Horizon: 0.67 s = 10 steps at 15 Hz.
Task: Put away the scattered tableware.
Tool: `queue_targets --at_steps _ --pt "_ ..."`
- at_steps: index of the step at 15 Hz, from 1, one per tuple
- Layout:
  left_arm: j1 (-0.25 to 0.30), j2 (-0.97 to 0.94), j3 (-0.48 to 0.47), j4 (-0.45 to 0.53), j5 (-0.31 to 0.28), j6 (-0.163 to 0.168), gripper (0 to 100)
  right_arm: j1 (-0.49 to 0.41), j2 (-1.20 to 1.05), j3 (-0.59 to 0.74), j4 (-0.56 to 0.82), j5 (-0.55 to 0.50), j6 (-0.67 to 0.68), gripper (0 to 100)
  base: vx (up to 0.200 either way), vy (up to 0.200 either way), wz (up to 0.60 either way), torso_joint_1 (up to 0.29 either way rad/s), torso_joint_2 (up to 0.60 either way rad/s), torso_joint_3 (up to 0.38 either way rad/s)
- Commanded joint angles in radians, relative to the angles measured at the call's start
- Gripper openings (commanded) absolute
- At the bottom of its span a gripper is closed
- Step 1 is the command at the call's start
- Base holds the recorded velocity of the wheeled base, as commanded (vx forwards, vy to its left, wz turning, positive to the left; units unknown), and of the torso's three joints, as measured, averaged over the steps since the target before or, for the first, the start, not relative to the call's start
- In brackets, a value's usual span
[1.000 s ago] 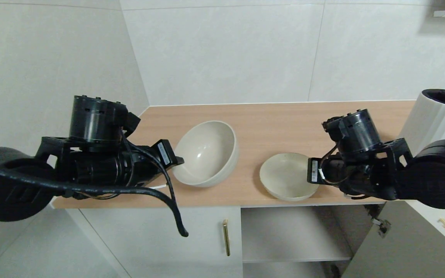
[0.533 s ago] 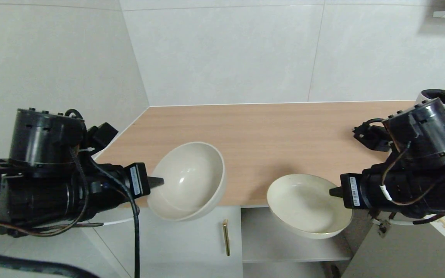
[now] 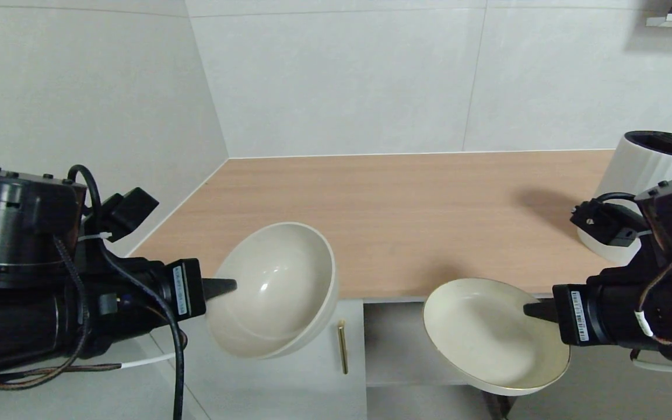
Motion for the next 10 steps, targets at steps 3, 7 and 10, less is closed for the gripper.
queue_targets --at_steps 3,7,10 --pt "-0.001 0.014 0.001 -0.001 0.001 0.0 0 0.0 0.014 0.006 -0.001 -0.001 0.0 0 0.0 0.0 0.0 0.0 0.0 0.0" --pt "-0.001 0.017 0.001 -0.001 0.001 0.0 0 0.0 0.043 0.007 -0.001 -0.004 0.0 0 0.0 0.0 0.0 0.0 0.0 0.0" --pt "-0.001 0.032 0.001 -0.001 0.001 0.0 0 0.0 0.059 0.007 -0.001 -0.006 0.0 0 0.0 0.0 0.0 0.0 0.0 0.0"
